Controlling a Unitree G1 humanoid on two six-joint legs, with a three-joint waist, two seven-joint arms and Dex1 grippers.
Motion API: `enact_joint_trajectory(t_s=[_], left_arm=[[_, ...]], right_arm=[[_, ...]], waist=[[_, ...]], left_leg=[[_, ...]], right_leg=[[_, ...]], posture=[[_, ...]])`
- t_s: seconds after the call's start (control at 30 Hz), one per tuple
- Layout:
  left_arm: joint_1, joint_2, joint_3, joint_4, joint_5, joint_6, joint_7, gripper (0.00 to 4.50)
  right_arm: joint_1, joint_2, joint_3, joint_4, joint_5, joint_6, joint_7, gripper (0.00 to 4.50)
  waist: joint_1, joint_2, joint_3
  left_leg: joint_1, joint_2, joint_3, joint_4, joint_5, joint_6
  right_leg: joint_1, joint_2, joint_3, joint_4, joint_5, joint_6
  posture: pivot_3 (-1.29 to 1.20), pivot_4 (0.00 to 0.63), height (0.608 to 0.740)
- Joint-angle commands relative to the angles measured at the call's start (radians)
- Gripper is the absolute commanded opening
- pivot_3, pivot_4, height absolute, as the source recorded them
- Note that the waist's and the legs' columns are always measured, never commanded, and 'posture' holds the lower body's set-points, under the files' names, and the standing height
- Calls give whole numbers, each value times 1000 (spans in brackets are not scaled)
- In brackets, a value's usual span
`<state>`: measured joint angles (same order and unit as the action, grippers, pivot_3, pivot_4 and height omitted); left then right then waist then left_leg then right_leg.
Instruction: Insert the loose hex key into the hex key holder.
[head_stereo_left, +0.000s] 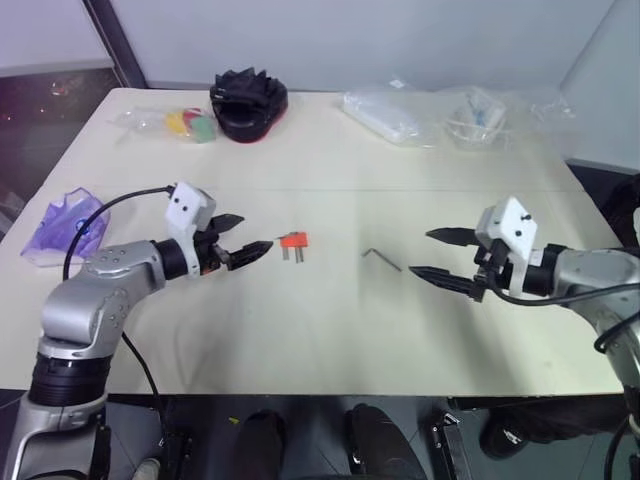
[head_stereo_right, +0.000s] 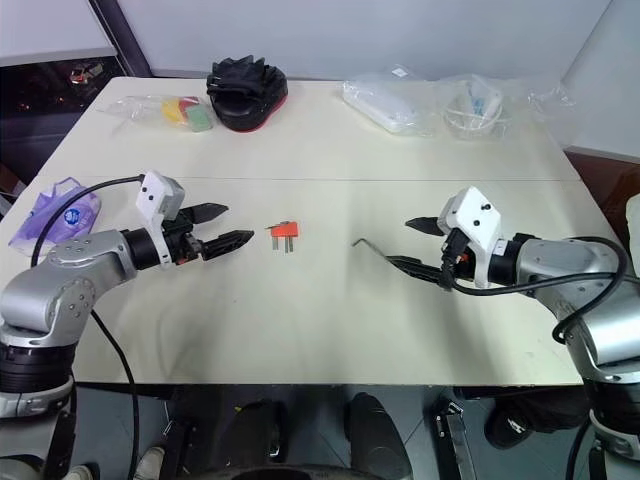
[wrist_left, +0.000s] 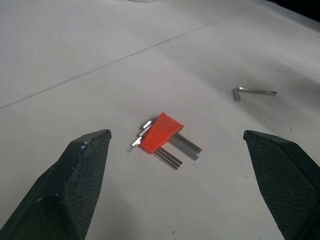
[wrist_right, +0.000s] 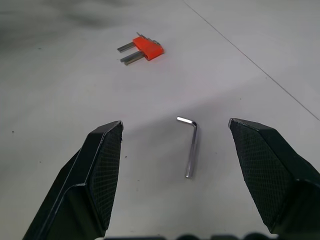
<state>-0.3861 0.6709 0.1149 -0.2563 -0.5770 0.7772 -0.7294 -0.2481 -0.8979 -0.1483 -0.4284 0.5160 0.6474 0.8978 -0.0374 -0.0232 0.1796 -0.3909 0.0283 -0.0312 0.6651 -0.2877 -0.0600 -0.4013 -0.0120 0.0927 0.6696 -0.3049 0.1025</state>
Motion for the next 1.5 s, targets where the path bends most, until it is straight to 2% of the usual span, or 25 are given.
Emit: enact_joint_trajectory(t_s=[0.03, 0.73, 1.0, 1.03, 1.27, 1.5], left_arm=[[-6, 14, 42, -26, -4, -17, 8, 4438], [13, 17, 54, -37, -26, -3, 8, 4438], [20, 14, 54, -39, -24, -7, 20, 4438], [24, 12, 56, -42, -25, -6, 22, 4438], [75, 5, 31, -43, 22, -48, 36, 4438], [96, -6, 25, 14, 108, -136, 64, 4438]], right_arm=[[-29, -2, -2, -9, -2, -23, 5, 3560], [-82, 11, 43, 33, -25, -44, 15, 3560], [-126, 35, 85, 78, -62, -83, 15, 3560], [-145, 44, 122, 93, -91, -108, 22, 3560], [-334, 201, 357, 320, -272, -272, 57, 3560], [-512, 378, 489, 681, -428, -501, 93, 3560]], waist=[[0, 0, 0], [0, 0, 0], [-1, 0, 0], [-1, 0, 0], [-8, 0, 0], [-6, 0, 0]], left_leg=[[0, 0, 0, 0, 0, 0], [0, 0, 0, 0, 0, 0], [0, 0, 0, 0, 0, 0], [0, 0, 0, 0, 0, 0], [0, 2, 0, 0, 0, 0], [0, 1, 0, 0, 0, 0]], right_leg=[[0, 0, 0, 0, 0, 0], [0, 0, 0, 0, 0, 0], [0, 0, 0, 0, 0, 0], [0, 0, 0, 0, 0, 0], [-2, 0, 0, 1, 0, 0], [-3, -2, 0, 1, 1, -1]], posture=[[0, 150, 740], [0, 150, 740], [0, 150, 740], [0, 150, 740], [0, 150, 740], [0, 150, 740]])
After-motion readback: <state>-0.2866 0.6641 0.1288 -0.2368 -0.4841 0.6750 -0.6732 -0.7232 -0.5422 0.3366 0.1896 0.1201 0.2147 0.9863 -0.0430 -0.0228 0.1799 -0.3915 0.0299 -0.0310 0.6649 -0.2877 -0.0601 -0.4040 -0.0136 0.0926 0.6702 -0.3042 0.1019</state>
